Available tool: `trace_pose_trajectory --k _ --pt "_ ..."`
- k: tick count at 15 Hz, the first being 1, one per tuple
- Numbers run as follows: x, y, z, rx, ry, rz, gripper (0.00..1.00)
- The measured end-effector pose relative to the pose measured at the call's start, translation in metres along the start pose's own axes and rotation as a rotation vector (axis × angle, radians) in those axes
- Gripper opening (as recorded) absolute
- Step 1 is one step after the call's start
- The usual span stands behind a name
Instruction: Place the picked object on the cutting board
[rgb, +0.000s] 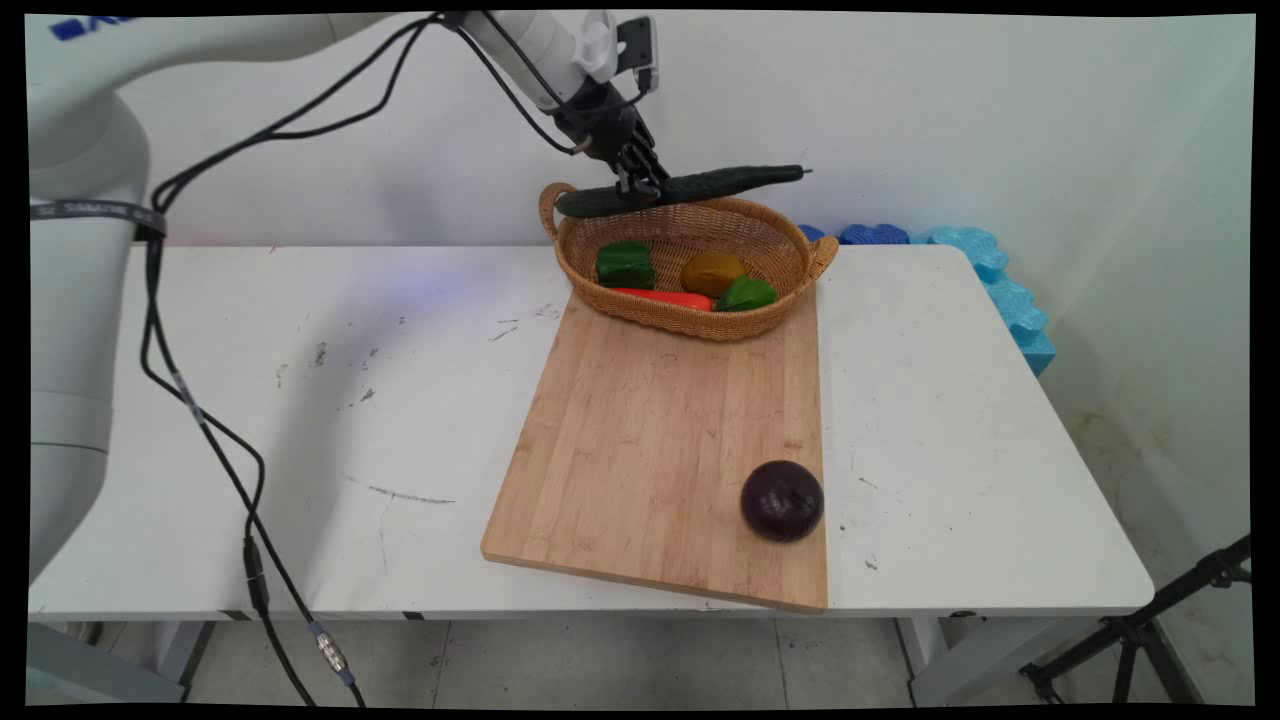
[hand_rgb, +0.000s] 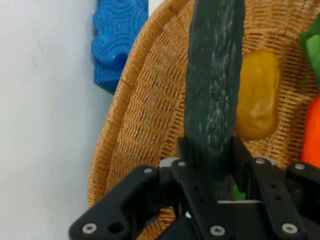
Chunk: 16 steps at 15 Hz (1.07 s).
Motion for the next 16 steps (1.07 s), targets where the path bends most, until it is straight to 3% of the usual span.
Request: trace_pose_trajectory --k 10,16 --pt "0.008 0.028 -0.044 -0.017 0.063 -0.012 0.00" --pt "0.010 0.053 -0.066 -0.049 0.090 -0.026 0.00"
